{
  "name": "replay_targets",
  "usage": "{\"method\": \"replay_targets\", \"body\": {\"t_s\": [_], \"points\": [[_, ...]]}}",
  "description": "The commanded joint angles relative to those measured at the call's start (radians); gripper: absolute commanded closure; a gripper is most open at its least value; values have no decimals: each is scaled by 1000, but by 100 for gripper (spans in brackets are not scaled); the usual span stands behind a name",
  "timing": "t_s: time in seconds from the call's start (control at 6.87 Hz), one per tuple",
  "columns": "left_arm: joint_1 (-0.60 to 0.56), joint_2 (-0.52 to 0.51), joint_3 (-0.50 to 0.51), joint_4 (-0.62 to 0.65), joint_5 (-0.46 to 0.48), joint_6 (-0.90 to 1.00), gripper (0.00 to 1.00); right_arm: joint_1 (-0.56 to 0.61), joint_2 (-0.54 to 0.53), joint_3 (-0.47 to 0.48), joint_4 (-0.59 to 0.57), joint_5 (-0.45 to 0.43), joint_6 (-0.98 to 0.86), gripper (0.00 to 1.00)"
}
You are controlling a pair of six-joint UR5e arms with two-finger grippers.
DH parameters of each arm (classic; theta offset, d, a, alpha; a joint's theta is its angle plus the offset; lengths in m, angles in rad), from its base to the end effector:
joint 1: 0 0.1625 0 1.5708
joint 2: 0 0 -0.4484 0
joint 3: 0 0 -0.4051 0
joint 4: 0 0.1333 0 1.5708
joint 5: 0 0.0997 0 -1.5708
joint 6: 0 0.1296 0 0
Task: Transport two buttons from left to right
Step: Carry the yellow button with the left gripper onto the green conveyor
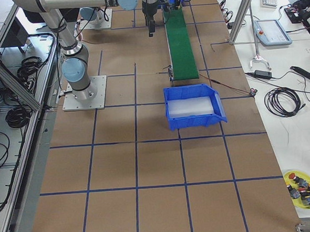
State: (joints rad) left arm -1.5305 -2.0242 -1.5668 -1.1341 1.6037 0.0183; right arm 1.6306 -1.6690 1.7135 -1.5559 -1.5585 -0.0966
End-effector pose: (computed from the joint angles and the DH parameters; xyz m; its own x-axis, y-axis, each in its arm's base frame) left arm -0.1024 -0.6640 0.2588 -0.9992 -0.0216 -0.0327 -0.0220 0.9997 0.0133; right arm 0.1617 -0.4437 0.4554 -0.9878 -0.1549 -0.0179 -0.1557 0.9861 0.0579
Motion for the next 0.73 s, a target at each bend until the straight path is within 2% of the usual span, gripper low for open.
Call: {"method": "replay_targets", "body": {"t_s": [0.0, 0.29, 0.44, 0.58], "points": [[1, -7, -58, 79, -4, 0, 94, 0, 0, 0, 0, 0, 0, 0], [3, -10, -59, 80, -4, -1, 94, 0, 0, 0, 0, 0, 0, 0], [1, -10, -59, 80, -1, -7, 36, 0, 0, 0, 0, 0, 0, 0], [1, -7, -55, 79, -1, -20, 0, 0, 0, 0, -1, 0, 0, 0]]}}
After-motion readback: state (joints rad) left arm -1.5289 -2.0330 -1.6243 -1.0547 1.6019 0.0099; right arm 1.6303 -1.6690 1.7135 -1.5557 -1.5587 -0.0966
